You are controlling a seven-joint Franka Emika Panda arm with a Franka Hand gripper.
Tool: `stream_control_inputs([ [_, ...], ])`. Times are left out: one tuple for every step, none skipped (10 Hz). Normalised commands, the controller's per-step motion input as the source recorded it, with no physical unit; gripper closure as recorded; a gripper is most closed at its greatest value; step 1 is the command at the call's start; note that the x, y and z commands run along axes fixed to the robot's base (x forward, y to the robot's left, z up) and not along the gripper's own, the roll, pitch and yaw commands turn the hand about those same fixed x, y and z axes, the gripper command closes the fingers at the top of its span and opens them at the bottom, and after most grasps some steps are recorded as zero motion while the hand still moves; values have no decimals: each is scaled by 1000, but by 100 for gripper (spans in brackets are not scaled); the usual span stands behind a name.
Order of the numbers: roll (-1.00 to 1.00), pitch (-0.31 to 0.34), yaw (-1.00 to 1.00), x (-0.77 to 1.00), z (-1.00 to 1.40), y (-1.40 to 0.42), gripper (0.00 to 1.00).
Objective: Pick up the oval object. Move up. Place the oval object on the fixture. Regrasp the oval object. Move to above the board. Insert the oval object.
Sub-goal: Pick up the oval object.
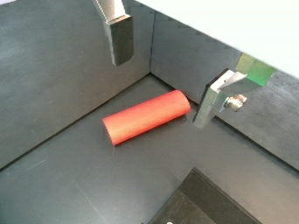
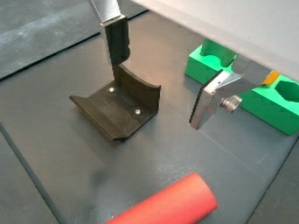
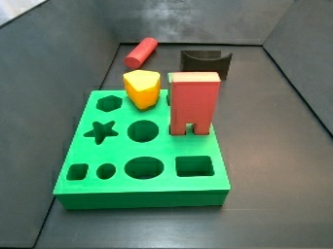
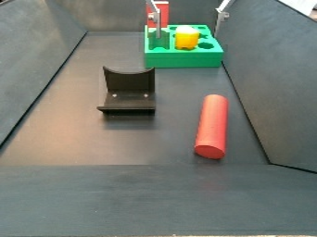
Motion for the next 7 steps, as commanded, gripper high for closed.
stream_control_inputs([
  [84, -100, -71, -129, -363, 0, 0],
  [120, -126, -237, -203, -600, 274, 0],
  [129, -143, -366, -269, -714, 414, 0],
  [156, -97, -357, -257, -703, 414, 0],
  [191, -90, -317, -369, -560, 274, 0],
  [209, -187, -389, -460, -537, 140, 0],
  [221, -177, -420, -397, -531, 157, 0],
])
